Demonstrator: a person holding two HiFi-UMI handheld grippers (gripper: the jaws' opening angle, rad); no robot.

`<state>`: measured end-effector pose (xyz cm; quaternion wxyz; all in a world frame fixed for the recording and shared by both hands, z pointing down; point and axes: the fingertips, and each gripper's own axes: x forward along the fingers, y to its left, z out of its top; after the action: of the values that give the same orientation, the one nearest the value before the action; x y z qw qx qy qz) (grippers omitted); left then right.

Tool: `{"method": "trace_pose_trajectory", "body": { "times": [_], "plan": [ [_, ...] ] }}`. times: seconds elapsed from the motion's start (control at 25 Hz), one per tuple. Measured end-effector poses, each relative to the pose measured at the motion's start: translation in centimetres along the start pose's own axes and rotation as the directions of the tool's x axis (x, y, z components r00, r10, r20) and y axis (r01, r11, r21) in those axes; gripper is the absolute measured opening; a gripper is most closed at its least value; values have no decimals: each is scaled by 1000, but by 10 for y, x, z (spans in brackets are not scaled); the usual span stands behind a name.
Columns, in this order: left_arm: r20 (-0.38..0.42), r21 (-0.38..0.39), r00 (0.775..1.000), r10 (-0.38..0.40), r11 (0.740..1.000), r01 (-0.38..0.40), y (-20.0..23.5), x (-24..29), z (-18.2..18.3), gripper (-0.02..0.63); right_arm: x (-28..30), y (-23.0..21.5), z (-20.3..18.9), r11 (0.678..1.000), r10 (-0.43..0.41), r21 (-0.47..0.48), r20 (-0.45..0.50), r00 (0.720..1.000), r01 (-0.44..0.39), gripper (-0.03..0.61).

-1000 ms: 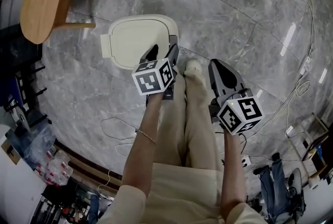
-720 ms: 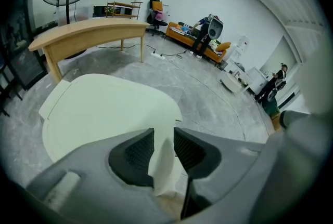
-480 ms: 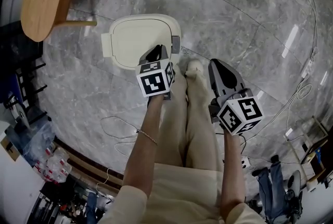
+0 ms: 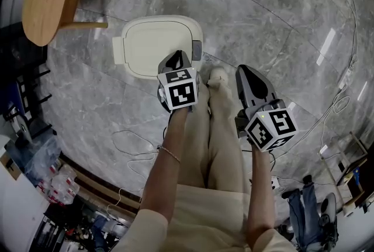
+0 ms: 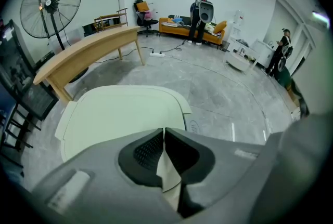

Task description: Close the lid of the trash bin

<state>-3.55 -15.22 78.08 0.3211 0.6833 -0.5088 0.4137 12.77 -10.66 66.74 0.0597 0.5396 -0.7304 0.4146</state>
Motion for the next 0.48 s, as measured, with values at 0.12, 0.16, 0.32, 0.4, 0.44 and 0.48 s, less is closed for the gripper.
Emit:
{"method": "trace_pose_trajectory", "body": {
  "times": [0.12, 0.16, 0.32, 0.4, 0.44, 0.48],
  "plan": [
    [0, 6, 1000, 5, 1000, -5, 0, 0, 0, 28, 0, -2, 0, 1000, -2, 2, 2, 1000, 2, 5],
    [0, 4, 1000, 6, 1000, -6, 0, 0, 0, 28, -1, -2, 0, 1000, -4, 3, 0, 1000, 4, 5],
    [-6, 6, 1000, -2, 1000, 2, 0, -1, -2, 28, -4, -2, 0, 1000, -8, 3, -5, 1000, 8, 5],
    [-19, 11, 1000, -16, 1000, 17, 1, -1, -2, 28, -6, 0, 4, 1000, -11, 0, -6, 1000, 11, 5],
    [-24, 22, 999, -23, 999, 24, 1, -3, -1, 25, -8, 1, 7, 1000, -13, -3, -5, 1000, 13, 5],
    [-23, 36, 999, -28, 999, 29, 1, -6, 2, 23, -10, 2, 10, 1000, -16, -5, -4, 1000, 15, 5]
  ]
}}
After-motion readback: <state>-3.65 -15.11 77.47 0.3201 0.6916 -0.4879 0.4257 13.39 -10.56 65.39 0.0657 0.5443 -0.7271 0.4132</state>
